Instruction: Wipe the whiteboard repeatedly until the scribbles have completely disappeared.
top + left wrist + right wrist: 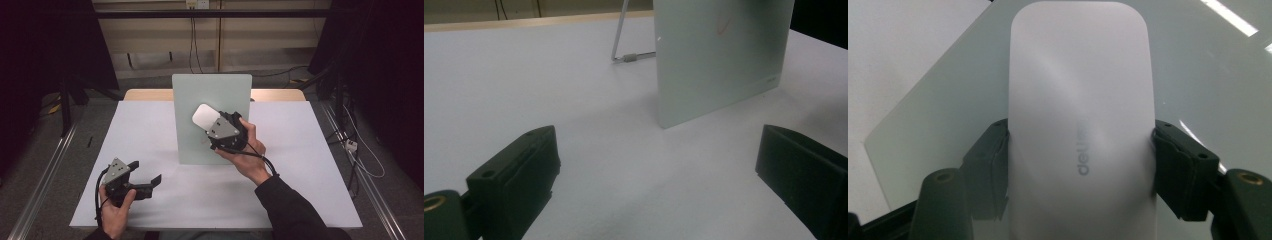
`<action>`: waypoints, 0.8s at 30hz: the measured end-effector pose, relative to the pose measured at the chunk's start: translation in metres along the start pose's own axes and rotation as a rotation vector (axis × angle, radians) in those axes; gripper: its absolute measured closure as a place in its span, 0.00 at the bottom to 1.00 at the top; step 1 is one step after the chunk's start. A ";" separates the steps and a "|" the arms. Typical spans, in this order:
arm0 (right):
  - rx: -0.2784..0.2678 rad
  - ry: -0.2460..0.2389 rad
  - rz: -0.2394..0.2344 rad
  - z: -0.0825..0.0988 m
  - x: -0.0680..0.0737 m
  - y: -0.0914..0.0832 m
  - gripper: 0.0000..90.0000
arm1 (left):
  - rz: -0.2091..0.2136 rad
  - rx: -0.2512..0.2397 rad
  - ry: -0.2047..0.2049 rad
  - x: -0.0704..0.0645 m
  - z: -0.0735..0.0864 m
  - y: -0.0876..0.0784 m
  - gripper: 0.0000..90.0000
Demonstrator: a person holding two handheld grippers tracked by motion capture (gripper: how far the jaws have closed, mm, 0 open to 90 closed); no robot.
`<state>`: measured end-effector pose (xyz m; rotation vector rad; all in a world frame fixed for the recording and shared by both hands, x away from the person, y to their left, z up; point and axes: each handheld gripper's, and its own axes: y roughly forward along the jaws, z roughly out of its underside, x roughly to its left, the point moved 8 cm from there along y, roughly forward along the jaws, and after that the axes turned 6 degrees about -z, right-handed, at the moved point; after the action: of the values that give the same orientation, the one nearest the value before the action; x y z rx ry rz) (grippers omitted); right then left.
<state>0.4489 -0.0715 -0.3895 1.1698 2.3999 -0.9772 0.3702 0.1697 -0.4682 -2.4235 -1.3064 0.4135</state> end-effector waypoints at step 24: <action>0.091 -0.110 -0.238 0.040 0.099 0.032 0.35 | 0.001 0.003 0.000 0.000 0.001 0.000 0.04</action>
<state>0.4106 -0.0276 -0.4847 0.8460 2.4680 -1.2015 0.3701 0.1697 -0.4687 -2.4218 -1.3035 0.4157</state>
